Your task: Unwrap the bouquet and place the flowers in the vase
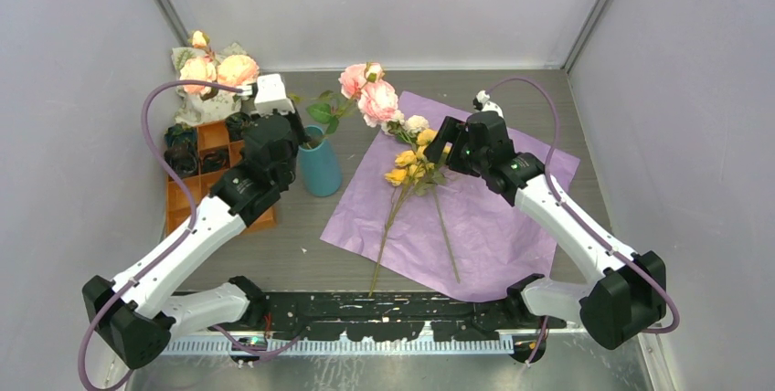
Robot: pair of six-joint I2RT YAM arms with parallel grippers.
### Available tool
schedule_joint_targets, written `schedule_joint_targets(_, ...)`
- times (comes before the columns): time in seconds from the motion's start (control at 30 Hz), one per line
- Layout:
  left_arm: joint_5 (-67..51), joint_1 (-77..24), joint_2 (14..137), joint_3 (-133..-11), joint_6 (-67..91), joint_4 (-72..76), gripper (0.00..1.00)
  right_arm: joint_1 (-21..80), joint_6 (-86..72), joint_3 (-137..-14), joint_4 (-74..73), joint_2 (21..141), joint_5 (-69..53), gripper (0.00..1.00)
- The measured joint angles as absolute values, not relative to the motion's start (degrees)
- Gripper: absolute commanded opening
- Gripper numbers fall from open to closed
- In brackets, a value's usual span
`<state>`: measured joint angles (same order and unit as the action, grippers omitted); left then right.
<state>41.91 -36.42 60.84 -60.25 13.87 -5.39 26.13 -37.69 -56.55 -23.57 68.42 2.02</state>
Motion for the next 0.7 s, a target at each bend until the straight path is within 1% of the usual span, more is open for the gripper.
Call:
schedule_joint_targets(0.23,41.3,-36.4,63.1,-55.9,17.7,-4.2,0.0,26.1,-37.7,-56.6,-23.5,68.4,1.7,0.83)
schedule_joint_targets(0.7,41.4,-36.4,66.3,-51.4,20.9,-0.1,0.0,26.1,-37.7,-56.6,-22.7,69.3,1.3,0.83)
